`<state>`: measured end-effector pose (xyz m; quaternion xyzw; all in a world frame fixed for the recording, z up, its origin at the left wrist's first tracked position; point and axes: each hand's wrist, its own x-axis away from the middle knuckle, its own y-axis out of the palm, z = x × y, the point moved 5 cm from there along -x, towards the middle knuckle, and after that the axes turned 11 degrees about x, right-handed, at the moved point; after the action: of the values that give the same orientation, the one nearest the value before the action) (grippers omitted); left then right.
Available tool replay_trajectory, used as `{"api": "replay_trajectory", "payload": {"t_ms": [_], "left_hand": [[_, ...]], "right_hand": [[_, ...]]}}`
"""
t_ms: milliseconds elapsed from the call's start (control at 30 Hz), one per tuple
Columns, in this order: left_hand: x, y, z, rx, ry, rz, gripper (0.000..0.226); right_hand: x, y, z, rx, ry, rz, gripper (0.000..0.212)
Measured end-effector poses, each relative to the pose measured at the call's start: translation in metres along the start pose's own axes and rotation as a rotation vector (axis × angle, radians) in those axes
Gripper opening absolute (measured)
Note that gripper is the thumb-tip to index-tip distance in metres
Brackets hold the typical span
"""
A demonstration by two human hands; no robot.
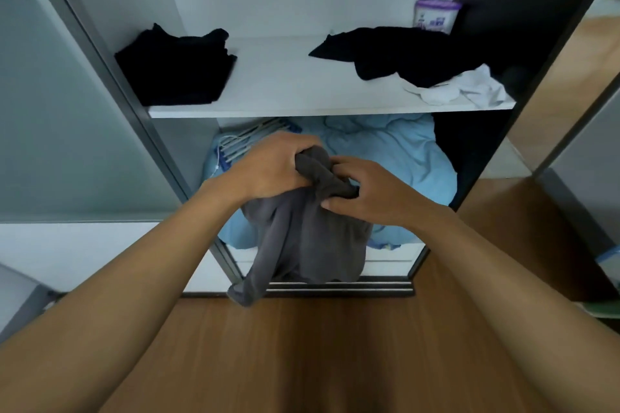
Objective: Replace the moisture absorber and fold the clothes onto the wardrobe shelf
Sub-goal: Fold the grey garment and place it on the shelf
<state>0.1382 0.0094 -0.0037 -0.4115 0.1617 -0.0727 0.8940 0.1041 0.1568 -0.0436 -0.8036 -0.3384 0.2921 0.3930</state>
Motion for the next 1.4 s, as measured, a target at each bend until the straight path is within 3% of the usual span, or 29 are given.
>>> {"api": "replay_trajectory", "payload": {"t_ms": [133, 367, 567, 733, 867, 1000, 1100, 1200, 1300, 1367, 1400], "left_hand": [[0.003, -0.019, 0.000, -0.166, 0.072, -0.005, 0.019], [0.013, -0.037, -0.034, -0.366, -0.069, 0.089, 0.008], [0.021, -0.030, -0.063, -0.404, -0.173, 0.003, 0.018], [0.030, -0.020, -0.086, -0.362, -0.282, -0.115, 0.016], [0.026, -0.008, -0.086, -0.359, -0.350, -0.207, 0.016], [0.019, 0.004, -0.076, -0.203, -0.460, -0.322, 0.031], [0.018, 0.027, -0.060, 0.082, -0.497, -0.410, 0.022], [0.016, 0.034, -0.055, 0.298, -0.538, -0.257, 0.005], [0.011, 0.028, -0.059, 0.579, -0.615, -0.004, 0.016], [0.007, 0.028, -0.054, 0.626, -0.602, 0.059, 0.017], [0.006, 0.028, -0.050, 0.614, -0.581, 0.061, 0.018]], "right_hand": [[-0.009, 0.001, 0.004, -0.013, 0.038, 0.026, 0.020], [-0.022, 0.005, 0.011, 0.122, 0.154, 0.142, 0.026], [-0.033, -0.015, -0.002, 0.167, 0.105, 0.279, 0.031], [-0.034, -0.022, -0.014, 0.298, -0.046, 0.187, 0.032], [-0.028, -0.022, -0.005, 0.408, -0.039, 0.123, 0.031], [-0.023, -0.022, -0.002, 0.453, 0.007, 0.157, 0.030], [-0.023, -0.022, -0.012, 0.451, 0.016, 0.188, 0.027], [-0.018, -0.023, -0.013, 0.434, 0.044, 0.166, 0.025], [-0.003, -0.017, 0.006, 0.404, 0.181, 0.016, 0.039], [0.010, -0.009, 0.021, 0.383, 0.286, -0.121, 0.047], [0.014, -0.005, 0.025, 0.366, 0.314, -0.152, 0.039]]}}
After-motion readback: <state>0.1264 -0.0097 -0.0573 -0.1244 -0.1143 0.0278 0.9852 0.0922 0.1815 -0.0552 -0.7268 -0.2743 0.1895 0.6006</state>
